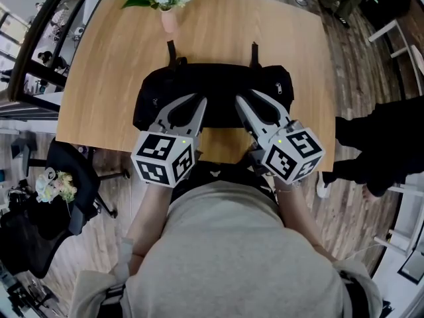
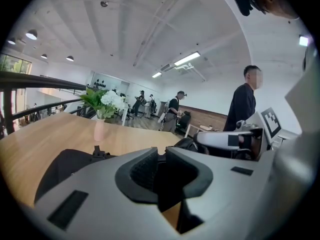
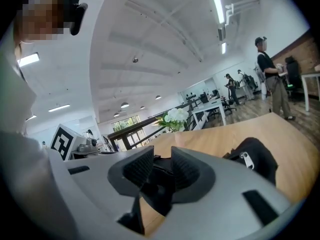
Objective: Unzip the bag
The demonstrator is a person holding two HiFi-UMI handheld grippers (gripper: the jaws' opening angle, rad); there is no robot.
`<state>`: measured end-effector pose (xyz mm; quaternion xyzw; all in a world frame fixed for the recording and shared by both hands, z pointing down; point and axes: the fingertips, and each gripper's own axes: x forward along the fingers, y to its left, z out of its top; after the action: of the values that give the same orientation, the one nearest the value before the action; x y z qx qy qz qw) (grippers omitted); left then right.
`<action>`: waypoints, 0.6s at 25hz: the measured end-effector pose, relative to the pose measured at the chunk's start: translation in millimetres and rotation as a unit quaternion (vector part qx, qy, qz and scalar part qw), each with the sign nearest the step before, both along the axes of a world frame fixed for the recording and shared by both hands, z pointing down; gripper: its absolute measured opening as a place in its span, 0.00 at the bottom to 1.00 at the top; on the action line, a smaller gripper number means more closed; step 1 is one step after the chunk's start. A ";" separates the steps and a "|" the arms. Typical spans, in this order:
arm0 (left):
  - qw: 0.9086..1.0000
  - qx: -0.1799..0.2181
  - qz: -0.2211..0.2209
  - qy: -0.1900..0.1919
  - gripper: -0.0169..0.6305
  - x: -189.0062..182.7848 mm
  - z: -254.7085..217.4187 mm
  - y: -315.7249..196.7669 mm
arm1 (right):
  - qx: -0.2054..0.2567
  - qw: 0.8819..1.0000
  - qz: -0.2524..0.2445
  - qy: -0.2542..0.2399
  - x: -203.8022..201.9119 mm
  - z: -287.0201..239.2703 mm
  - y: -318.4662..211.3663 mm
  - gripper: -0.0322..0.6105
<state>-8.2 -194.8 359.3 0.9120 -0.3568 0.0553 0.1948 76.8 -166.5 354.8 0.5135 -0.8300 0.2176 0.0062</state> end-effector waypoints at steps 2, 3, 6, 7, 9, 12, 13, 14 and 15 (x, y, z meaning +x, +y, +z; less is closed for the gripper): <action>1.000 -0.007 0.008 0.004 0.11 6.5 0.4 4.7 | 0.000 1.000 -0.006 -0.006 -2.5 2.1 2.9 0.19; 1.000 -0.012 0.012 0.005 0.10 9.5 1.6 7.4 | -0.001 1.000 -0.011 -0.008 -4.9 3.4 4.7 0.18; 1.000 -0.021 0.019 -0.002 0.09 15.7 7.3 15.8 | -0.006 1.000 -0.023 -0.005 -11.9 7.6 9.5 0.17; 1.000 -0.022 0.021 -0.006 0.09 17.2 9.7 17.9 | -0.007 1.000 -0.025 -0.003 -13.5 8.9 10.6 0.16; 0.999 -0.028 0.025 -0.016 0.08 19.4 15.5 20.9 | -0.013 1.000 -0.026 0.003 -15.3 11.5 13.1 0.11; 0.999 -0.033 0.025 -0.029 0.07 20.4 21.1 22.5 | -0.023 0.999 -0.031 0.011 -16.6 16.6 16.7 0.06; 0.999 -0.032 0.024 -0.032 0.07 20.5 21.6 22.8 | -0.023 0.999 -0.033 0.011 -16.6 17.5 17.8 0.06; 0.999 -0.032 0.022 -0.034 0.07 20.5 21.9 23.0 | -0.022 0.999 -0.035 0.009 -16.4 17.8 18.9 0.06; 0.999 -0.031 0.021 -0.035 0.07 20.5 22.2 23.3 | -0.020 0.999 -0.036 0.006 -16.2 17.8 19.7 0.06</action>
<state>12.2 -171.5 381.6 0.9104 -0.3419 0.1021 0.2093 60.6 -146.8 372.7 0.4845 -0.8432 0.2312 0.0290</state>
